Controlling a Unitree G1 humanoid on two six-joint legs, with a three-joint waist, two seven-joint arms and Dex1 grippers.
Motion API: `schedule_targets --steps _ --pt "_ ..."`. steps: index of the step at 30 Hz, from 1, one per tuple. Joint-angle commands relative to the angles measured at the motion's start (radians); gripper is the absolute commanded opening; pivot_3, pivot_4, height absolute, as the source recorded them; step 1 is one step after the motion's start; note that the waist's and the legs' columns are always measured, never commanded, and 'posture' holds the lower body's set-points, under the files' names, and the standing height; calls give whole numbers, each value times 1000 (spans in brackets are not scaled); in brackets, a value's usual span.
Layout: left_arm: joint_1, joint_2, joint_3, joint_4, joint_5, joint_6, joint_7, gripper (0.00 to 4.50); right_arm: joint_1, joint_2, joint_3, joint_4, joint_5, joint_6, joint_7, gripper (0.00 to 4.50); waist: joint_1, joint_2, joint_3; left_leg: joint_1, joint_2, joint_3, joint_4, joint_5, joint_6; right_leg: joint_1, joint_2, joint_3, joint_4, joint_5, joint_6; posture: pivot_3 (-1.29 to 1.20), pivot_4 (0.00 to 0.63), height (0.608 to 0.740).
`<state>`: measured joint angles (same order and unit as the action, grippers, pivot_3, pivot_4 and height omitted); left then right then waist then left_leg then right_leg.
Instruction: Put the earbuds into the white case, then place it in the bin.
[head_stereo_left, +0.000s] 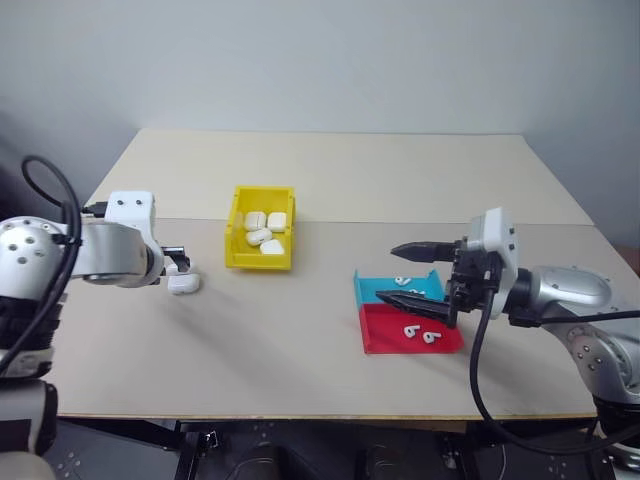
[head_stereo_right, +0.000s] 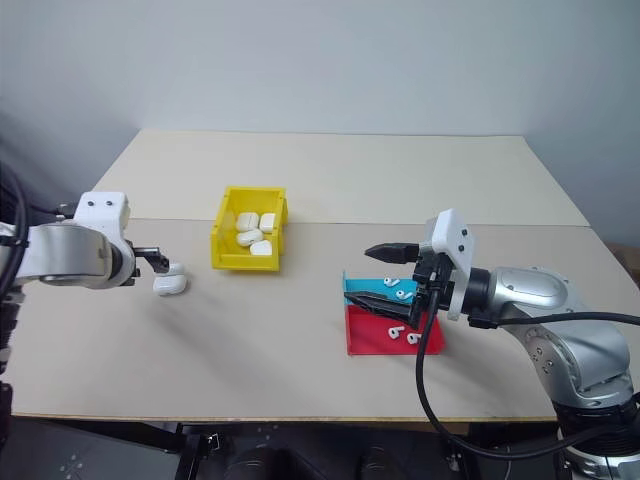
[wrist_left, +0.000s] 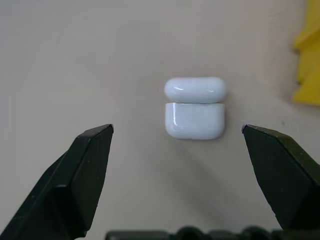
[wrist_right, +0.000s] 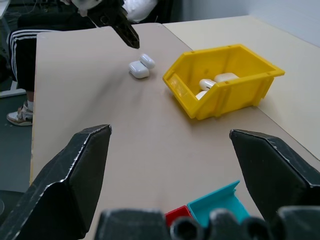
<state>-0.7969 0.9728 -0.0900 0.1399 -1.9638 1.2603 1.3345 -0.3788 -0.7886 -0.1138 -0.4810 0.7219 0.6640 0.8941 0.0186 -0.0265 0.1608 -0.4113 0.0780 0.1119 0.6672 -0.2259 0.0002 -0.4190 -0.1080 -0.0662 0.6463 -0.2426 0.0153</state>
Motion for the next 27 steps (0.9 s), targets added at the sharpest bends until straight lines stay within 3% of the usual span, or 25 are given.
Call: schedule_targets --steps 1,10,27 --pt "-41 -38 -4 56 -8 -8 60 4500 -13 -13 -26 -24 27 9 4 4442 0 0 0 -1 0 1 0 2 -3 0 0 0 0 0 0 0 150 740" --pt "-84 -108 -54 195 54 1 54 4500 -33 -37 -40 -22 41 28 8 4442 -2 -1 0 -1 0 1 0 3 -4 -1 0 -1 0 0 0 0 150 740" --pt "-218 -256 71 424 667 159 -337 4500 6 -41 -63 -68 69 31 -37 4442 -6 -1 0 -3 -1 4 0 3 -5 -1 0 -3 0 0 0 0 150 740"
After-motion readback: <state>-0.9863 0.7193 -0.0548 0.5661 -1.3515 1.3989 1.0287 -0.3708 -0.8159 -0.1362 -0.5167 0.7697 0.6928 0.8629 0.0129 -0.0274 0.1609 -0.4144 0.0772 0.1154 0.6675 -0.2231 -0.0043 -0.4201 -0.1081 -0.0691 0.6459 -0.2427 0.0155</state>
